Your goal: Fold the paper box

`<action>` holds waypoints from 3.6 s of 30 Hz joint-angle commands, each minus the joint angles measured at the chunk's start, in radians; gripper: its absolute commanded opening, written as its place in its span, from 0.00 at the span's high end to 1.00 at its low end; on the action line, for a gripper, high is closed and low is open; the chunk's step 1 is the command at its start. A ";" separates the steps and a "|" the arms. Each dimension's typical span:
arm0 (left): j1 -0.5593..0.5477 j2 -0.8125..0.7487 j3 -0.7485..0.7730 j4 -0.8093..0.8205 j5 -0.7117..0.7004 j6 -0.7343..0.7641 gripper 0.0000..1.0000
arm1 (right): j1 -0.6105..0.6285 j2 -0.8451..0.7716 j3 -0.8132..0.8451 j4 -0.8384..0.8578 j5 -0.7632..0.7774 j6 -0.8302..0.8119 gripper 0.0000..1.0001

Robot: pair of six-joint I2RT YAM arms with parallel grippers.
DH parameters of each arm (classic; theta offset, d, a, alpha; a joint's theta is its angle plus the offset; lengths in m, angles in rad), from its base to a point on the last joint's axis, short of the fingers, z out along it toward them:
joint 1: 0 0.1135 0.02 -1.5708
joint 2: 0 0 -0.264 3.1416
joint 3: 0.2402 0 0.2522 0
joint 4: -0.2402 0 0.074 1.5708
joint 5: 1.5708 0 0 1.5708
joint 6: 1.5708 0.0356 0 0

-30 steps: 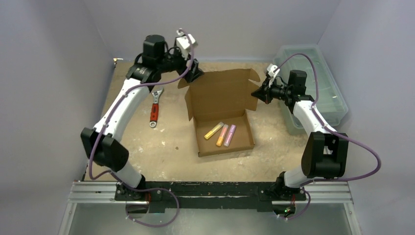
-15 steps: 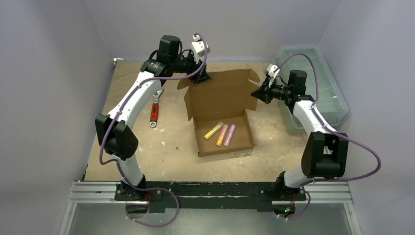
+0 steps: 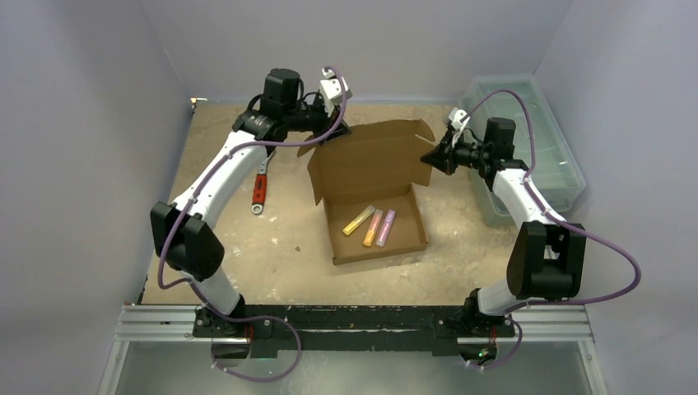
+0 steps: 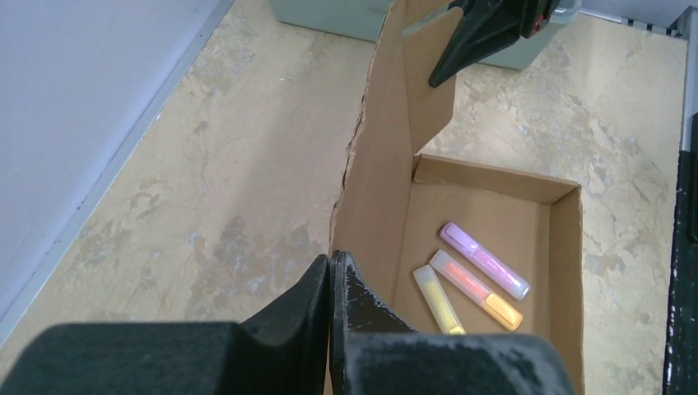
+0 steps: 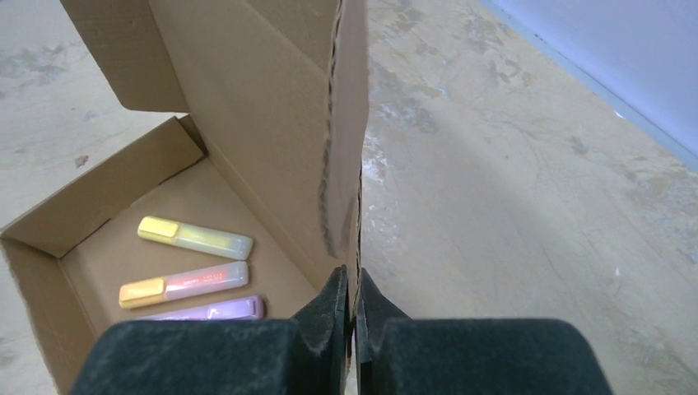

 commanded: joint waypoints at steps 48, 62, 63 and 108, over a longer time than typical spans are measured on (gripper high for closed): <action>0.002 -0.321 -0.322 0.180 -0.020 0.016 1.00 | 0.151 0.223 0.158 -0.038 -0.036 0.075 0.89; 0.002 -0.285 -0.296 0.162 0.036 0.111 1.00 | 0.151 0.246 0.228 -0.117 -0.071 -0.048 0.60; 0.002 -0.283 -0.297 0.164 0.037 0.122 1.00 | 0.151 0.253 0.242 -0.146 -0.081 -0.079 0.60; 0.085 -0.217 -0.291 0.235 0.236 0.176 1.00 | 0.178 0.390 0.473 -0.662 -0.306 -0.656 0.70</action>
